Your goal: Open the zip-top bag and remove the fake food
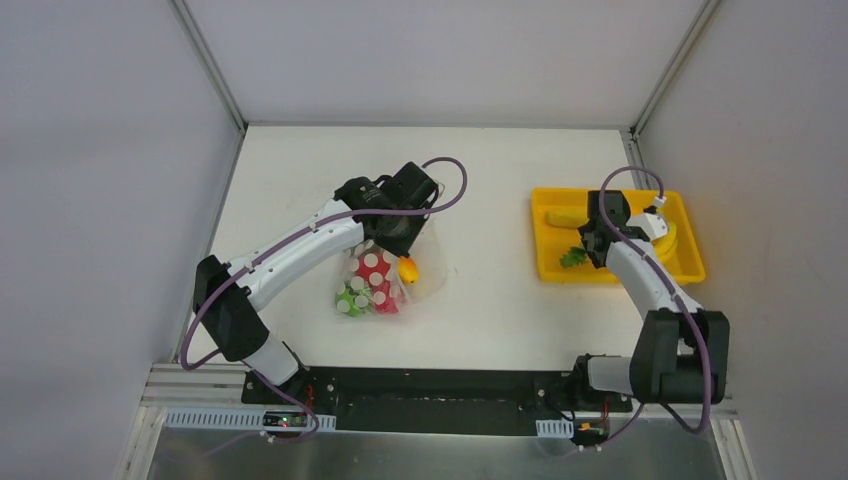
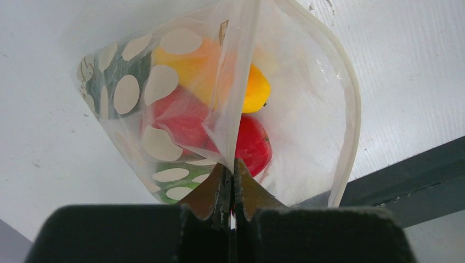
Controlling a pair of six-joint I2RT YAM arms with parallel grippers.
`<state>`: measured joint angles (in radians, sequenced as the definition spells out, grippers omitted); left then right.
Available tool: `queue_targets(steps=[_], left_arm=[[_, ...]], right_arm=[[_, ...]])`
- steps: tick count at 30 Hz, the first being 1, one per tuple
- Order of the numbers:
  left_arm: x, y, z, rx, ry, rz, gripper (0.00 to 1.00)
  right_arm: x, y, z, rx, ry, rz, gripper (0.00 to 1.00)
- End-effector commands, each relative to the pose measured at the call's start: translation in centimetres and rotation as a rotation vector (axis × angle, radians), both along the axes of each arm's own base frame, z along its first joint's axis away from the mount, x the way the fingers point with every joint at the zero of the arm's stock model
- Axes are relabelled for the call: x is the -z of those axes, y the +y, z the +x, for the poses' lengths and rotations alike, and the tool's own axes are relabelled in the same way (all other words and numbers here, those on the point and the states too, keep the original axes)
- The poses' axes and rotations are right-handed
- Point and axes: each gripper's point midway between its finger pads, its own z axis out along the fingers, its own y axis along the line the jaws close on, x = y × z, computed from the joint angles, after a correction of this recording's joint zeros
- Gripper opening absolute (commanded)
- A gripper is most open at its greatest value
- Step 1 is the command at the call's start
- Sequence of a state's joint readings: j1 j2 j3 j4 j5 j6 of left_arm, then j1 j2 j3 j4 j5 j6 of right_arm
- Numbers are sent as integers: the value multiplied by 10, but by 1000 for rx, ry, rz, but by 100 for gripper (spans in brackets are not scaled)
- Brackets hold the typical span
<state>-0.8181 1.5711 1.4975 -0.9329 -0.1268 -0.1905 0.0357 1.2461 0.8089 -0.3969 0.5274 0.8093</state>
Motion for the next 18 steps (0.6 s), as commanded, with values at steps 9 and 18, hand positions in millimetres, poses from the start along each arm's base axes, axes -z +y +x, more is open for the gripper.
queue_targets(steps=[9,18], left_arm=[[-10,-4,-2,20,-1,-17,0],[-10,-7,-4,24,10,-29,0]], right_arm=[[-2,29,57,-47,-77,166,81],[-39,62,38,-257,-173,179,94]])
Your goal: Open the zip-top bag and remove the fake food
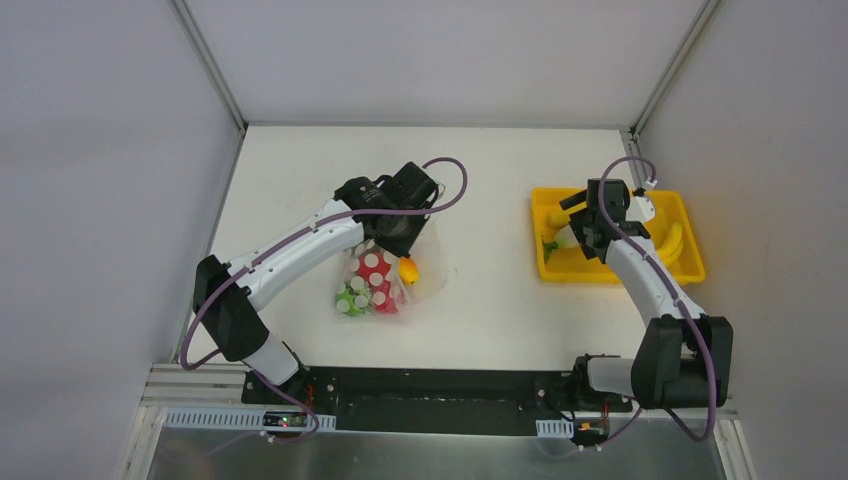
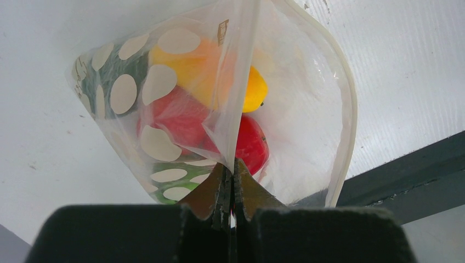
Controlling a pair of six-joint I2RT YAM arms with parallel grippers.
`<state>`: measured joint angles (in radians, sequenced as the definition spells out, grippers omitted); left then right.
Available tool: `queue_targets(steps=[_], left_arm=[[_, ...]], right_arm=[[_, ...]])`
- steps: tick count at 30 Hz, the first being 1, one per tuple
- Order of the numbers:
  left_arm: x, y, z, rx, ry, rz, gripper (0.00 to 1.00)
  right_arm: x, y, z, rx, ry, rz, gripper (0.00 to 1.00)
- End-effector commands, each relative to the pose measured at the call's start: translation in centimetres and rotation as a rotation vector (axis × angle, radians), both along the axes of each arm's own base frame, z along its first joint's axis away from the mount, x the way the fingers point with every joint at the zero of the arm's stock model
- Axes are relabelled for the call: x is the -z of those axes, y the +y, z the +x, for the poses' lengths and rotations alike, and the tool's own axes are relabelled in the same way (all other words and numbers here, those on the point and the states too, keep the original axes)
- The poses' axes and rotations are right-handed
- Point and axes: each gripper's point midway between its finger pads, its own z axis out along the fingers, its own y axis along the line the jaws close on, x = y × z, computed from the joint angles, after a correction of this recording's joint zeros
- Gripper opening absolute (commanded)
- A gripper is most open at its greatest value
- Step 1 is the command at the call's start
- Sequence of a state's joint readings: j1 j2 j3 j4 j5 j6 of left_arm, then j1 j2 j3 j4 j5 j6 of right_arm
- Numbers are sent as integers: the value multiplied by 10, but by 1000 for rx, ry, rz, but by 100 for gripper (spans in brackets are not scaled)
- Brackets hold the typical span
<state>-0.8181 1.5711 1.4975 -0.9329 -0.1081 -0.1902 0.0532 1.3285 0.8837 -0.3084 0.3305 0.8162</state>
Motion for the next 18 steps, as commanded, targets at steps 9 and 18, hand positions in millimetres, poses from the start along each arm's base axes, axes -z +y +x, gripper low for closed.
queue_targets(steps=[9,18], left_arm=[[-8,-6,-3,21,10,-23,0],[-8,-12,-7,36,29,-51,0]], right_arm=[[-72,123,-34,-522,-305,86,89],[-88,242,-82,-943,-407,195,82]])
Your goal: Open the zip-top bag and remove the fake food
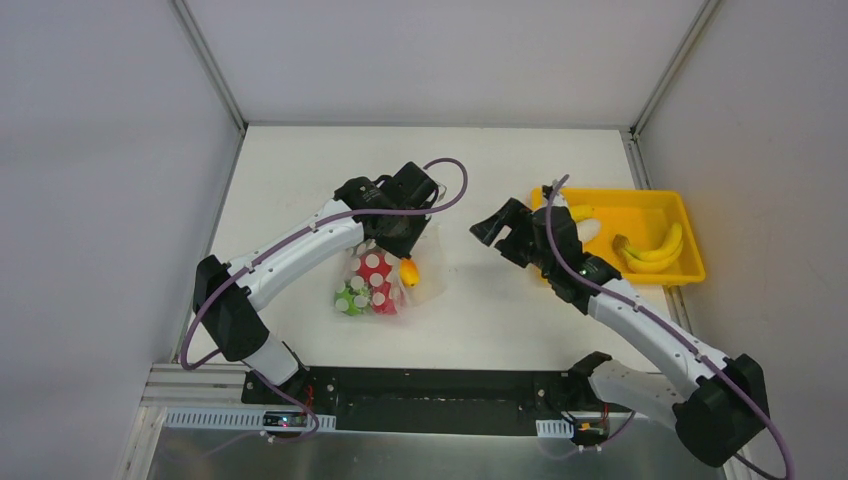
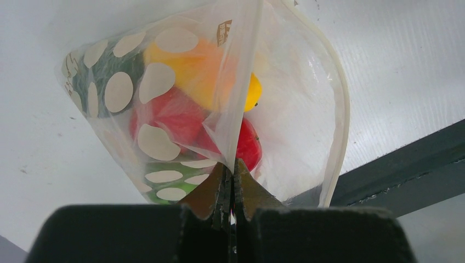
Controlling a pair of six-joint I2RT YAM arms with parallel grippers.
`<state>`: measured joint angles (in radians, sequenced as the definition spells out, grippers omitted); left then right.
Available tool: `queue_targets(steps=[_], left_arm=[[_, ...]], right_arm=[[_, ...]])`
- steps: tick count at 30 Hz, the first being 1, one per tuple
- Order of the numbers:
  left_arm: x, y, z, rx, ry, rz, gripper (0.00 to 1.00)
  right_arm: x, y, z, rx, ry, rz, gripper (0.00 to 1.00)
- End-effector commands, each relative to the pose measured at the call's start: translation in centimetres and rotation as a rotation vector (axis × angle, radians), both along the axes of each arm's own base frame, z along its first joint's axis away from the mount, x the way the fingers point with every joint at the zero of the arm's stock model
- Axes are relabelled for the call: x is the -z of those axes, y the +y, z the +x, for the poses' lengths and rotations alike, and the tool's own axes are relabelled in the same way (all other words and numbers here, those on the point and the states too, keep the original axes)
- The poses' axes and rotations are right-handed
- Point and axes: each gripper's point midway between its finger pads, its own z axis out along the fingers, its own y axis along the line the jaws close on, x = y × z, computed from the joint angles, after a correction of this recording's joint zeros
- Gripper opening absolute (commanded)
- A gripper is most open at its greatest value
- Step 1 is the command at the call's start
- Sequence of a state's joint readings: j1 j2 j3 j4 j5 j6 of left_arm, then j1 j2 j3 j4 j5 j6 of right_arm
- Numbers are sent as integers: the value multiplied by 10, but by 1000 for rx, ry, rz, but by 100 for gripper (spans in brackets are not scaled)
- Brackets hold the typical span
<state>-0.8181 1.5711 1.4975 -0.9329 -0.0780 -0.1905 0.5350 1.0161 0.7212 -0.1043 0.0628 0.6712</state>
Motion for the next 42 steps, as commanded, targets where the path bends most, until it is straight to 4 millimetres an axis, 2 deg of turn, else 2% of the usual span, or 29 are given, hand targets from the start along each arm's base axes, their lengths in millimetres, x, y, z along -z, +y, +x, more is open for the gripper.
queue_targets(steps=[1,7,12,15,18,21,23,27,31,33,38,40,42], left_arm=[[-9,-9,-3,24,10,-36,0],[-11,-13,-7,41,25,-65,0],[-15,-18,-10,54,21,-107,0],[-15,-20,-12,59,32,-117,0],[-16,-19,-11,58,25,-112,0],[-15,-18,-11,54,25,-105,0],[-14,-16,-9,47,23,-91,0],[-12,-12,-6,30,17,-65,0],[-12,-11,-6,23,16,-58,0],[-12,-11,-5,22,15,-58,0],[-11,-12,-6,25,24,-60,0],[-11,-13,-7,30,28,-65,0],[-11,-14,-8,32,31,-72,0]], right_arm=[[-18,57,-13,-195,-92,52,81],[2,121,-31,-355,-46,97,76],[22,162,-38,-464,-35,117,72],[35,180,-40,-501,-28,103,69],[47,183,-37,-496,-18,71,64],[46,182,-35,-475,-18,50,64],[42,173,-32,-431,-26,22,64],[32,140,-27,-310,-46,-80,67],[16,124,-36,-293,-62,-110,67],[5,124,-43,-315,-80,-87,67],[-15,143,-61,-438,-128,31,62],[-14,150,-64,-475,-130,52,61],[-4,155,-61,-485,-113,30,60]])
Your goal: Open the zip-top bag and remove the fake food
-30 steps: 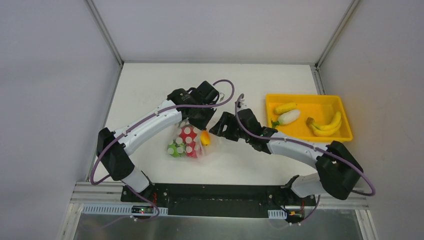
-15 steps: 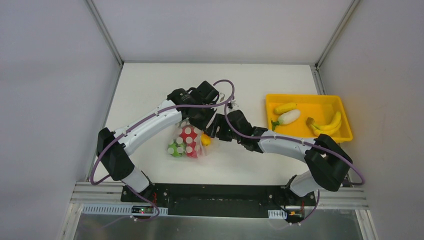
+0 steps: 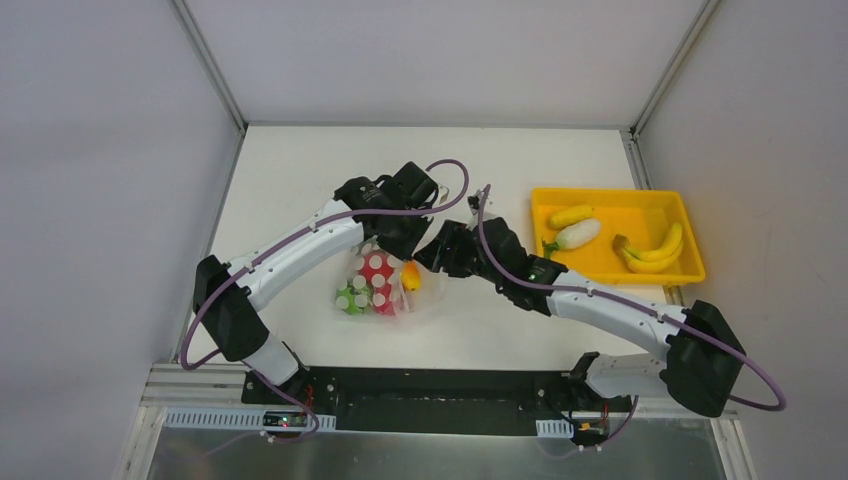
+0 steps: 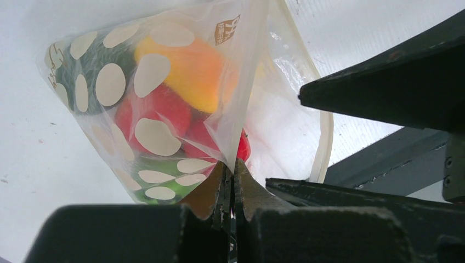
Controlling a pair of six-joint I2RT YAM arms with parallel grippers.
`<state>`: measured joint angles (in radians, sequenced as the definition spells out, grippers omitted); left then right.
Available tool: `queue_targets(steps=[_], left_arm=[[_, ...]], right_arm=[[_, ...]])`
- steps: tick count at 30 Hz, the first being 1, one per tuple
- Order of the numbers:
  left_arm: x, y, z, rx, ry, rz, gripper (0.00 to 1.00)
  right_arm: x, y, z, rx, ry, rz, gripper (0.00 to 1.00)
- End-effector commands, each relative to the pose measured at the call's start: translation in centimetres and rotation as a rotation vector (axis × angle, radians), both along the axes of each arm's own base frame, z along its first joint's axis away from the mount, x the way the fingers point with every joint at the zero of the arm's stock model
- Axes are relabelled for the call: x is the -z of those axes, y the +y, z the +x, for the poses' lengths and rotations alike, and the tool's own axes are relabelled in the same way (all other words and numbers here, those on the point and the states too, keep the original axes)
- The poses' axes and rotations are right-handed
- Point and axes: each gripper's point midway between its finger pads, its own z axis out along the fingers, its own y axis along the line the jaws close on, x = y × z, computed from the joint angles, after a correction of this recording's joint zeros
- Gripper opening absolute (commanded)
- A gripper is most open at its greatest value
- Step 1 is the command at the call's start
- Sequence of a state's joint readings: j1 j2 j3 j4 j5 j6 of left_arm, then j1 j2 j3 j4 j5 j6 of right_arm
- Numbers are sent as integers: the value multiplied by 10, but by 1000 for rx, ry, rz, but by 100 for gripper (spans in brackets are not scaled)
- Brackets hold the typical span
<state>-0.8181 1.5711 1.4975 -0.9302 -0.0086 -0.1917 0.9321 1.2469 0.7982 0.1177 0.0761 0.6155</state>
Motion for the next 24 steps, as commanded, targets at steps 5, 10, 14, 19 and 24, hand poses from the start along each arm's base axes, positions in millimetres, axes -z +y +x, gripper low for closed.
queue_targets(steps=[5,10,14,19,24], left_arm=[[-14,-10,-3,18,-2,-57,0],[-15,-13,-6,31,9,-78,0],[-14,-18,-10,40,32,-100,0],[-13,-20,-10,41,38,-105,0],[-11,-20,-10,44,43,-101,0]], right_arm=[[31,30,3,-121,11,-30,60],[60,40,20,-118,9,-65,61],[68,44,33,-92,-27,-54,62],[82,50,39,-98,-40,-56,63],[111,53,36,-125,-8,-91,65]])
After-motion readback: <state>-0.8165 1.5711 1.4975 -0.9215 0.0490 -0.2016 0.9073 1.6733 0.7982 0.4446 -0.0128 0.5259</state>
